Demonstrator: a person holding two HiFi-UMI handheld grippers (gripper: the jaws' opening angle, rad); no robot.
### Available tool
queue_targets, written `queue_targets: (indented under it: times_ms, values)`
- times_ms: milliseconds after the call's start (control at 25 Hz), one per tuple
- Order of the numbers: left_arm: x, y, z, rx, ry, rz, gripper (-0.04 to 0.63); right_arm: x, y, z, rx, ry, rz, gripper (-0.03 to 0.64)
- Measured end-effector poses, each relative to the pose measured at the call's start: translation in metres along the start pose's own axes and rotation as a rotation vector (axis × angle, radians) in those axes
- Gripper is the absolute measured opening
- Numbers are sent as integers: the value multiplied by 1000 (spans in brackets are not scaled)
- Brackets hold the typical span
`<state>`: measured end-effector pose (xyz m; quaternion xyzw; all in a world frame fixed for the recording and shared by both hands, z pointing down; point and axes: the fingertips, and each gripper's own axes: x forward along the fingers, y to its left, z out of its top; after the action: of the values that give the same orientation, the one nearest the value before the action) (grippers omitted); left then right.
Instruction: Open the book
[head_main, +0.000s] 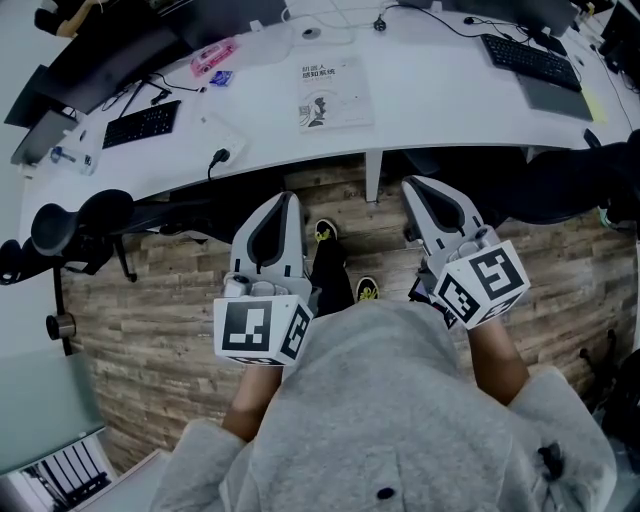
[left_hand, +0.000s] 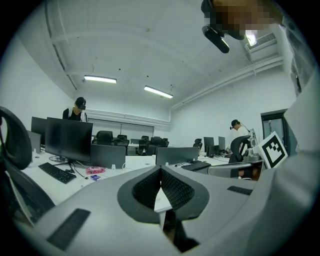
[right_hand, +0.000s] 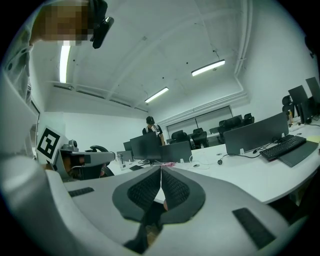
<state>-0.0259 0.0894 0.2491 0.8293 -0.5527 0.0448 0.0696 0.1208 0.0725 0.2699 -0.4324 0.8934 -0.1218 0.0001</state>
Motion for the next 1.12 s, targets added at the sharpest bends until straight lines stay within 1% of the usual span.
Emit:
queue_targets:
  times_ms: [600, 1120]
  values:
    - [38, 35, -4, -11, 15, -22, 9, 47, -13, -6, -19, 39, -18, 26]
    - [111, 84, -1, -38, 48, -59, 10, 122, -50, -1, 5, 78, -61, 26]
